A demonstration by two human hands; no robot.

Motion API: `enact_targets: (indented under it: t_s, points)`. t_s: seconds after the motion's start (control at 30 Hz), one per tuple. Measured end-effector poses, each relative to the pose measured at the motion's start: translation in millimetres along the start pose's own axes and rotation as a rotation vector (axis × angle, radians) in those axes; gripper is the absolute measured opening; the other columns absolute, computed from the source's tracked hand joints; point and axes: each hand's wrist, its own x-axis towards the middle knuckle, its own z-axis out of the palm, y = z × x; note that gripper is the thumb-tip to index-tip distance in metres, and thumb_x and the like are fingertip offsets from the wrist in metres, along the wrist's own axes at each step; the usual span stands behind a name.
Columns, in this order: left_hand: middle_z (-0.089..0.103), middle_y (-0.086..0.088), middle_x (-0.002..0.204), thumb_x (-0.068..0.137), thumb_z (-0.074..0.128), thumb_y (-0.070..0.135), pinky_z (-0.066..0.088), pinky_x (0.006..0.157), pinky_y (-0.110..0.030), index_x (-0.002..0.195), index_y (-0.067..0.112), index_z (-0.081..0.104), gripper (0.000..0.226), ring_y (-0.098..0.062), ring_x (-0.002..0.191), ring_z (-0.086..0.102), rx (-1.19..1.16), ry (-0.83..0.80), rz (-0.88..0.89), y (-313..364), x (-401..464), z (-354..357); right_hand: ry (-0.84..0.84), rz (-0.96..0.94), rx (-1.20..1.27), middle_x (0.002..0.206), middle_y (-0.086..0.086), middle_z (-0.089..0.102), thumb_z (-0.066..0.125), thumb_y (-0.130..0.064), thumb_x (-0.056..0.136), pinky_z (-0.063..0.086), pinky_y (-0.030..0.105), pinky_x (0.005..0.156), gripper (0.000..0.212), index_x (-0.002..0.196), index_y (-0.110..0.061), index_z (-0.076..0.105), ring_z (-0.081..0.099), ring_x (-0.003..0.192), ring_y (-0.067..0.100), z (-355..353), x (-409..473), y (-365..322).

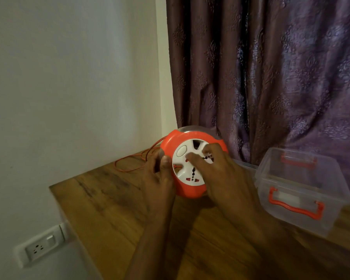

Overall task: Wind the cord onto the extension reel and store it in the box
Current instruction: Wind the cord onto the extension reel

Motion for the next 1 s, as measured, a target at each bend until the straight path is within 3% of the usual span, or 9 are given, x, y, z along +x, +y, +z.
enact_targets:
  t_s: [0.17, 0.27, 0.33, 0.43, 0.53, 0.67, 0.87, 0.93, 1.0]
  points:
    - [0.054, 0.038, 0.093, 0.083, 0.045, 0.062, 0.039, 0.052, 0.005, 0.106, 0.047, 0.054, 0.028, 0.026, 0.086, 0.053, -0.008, -0.011, -0.010, -2.5, 1.2, -1.3, -0.095, -0.099, -0.015, 0.153, 0.000, 0.011, 0.045, -0.046, 0.094, 0.044, 0.046, 0.094, 0.053, 0.136, -0.048, 0.014, 0.028, 0.133, 0.027, 1.1, 2.2, 2.3]
    - [0.055, 0.038, 0.092, 0.086, 0.047, 0.055, 0.040, 0.054, 0.004, 0.100, 0.050, 0.053, 0.016, 0.025, 0.086, 0.054, -0.012, -0.026, -0.032, -2.7, 3.4, -1.2, -0.136, -0.095, -0.105, 0.155, 0.000, 0.000, 0.048, -0.047, 0.092, 0.043, 0.046, 0.095, 0.065, 0.133, -0.052, -0.002, 0.026, 0.135, 0.030, 3.8, 2.1, 4.9]
    - [0.057, 0.037, 0.091, 0.086, 0.048, 0.054, 0.042, 0.055, 0.002, 0.100, 0.051, 0.053, 0.015, 0.022, 0.086, 0.056, -0.012, -0.036, -0.032, -1.4, 2.9, -1.1, -0.138, -0.093, -0.114, 0.156, 0.003, -0.001, 0.050, -0.043, 0.091, 0.044, 0.047, 0.095, 0.067, 0.135, -0.052, 0.001, 0.029, 0.134, 0.033, 3.4, 2.5, 4.7]
    - [0.059, 0.035, 0.091, 0.086, 0.049, 0.052, 0.046, 0.055, -0.002, 0.099, 0.052, 0.053, 0.014, 0.018, 0.083, 0.060, -0.023, -0.043, -0.035, 1.5, 0.0, -1.3, -0.097, -0.032, -0.105, 0.151, 0.009, 0.013, 0.052, -0.040, 0.090, 0.050, 0.042, 0.085, 0.068, 0.139, -0.053, 0.006, 0.047, 0.121, 0.033, 2.7, -0.1, 2.5]
    - [0.057, 0.031, 0.096, 0.086, 0.049, 0.049, 0.046, 0.057, -0.002, 0.104, 0.047, 0.052, 0.019, 0.017, 0.084, 0.059, 0.002, -0.071, 0.006, 6.8, -4.1, -0.2, 0.012, 0.121, -0.037, 0.133, 0.005, 0.040, 0.047, -0.056, 0.086, 0.051, 0.037, 0.071, 0.064, 0.138, -0.054, 0.009, 0.060, 0.099, 0.028, 0.7, -0.8, 0.6]
    - [0.055, 0.031, 0.100, 0.086, 0.048, 0.045, 0.042, 0.060, 0.003, 0.110, 0.038, 0.052, 0.025, 0.022, 0.086, 0.055, 0.011, -0.098, 0.055, 11.1, -9.0, 2.4, 0.102, 0.320, 0.113, 0.110, -0.003, 0.066, 0.037, -0.074, 0.077, 0.050, 0.035, 0.076, 0.067, 0.136, -0.044, 0.029, 0.062, 0.098, 0.023, 5.2, -2.2, 0.8]
    - [0.062, 0.014, 0.109, 0.085, 0.047, 0.050, 0.047, 0.059, -0.004, 0.116, 0.032, 0.056, 0.036, 0.001, 0.087, 0.062, 0.005, -0.053, -0.006, 3.4, -6.3, 2.2, 0.121, 0.248, 0.152, 0.103, -0.004, 0.069, 0.055, -0.052, 0.084, 0.049, 0.033, 0.071, 0.056, 0.135, -0.043, 0.034, 0.065, 0.090, 0.023, 4.2, -1.5, 2.2]
    - [0.064, 0.011, 0.109, 0.086, 0.048, 0.049, 0.048, 0.057, -0.005, 0.119, 0.025, 0.058, 0.042, 0.004, 0.086, 0.063, -0.039, -0.023, -0.039, 1.6, -5.0, 2.6, 0.114, 0.138, 0.074, 0.115, -0.002, 0.062, 0.057, -0.038, 0.087, 0.050, 0.035, 0.067, 0.055, 0.137, -0.037, 0.036, 0.063, 0.093, 0.023, -0.8, -0.6, 4.4]
    - [0.064, 0.011, 0.109, 0.088, 0.047, 0.048, 0.048, 0.057, -0.005, 0.121, 0.024, 0.058, 0.042, 0.002, 0.086, 0.064, -0.055, -0.015, -0.066, 0.8, -4.1, 3.0, 0.013, 0.002, 0.010, 0.139, -0.001, 0.040, 0.055, -0.028, 0.088, 0.053, 0.040, 0.076, 0.055, 0.137, -0.040, 0.031, 0.051, 0.114, 0.023, -2.8, 0.7, 5.5]
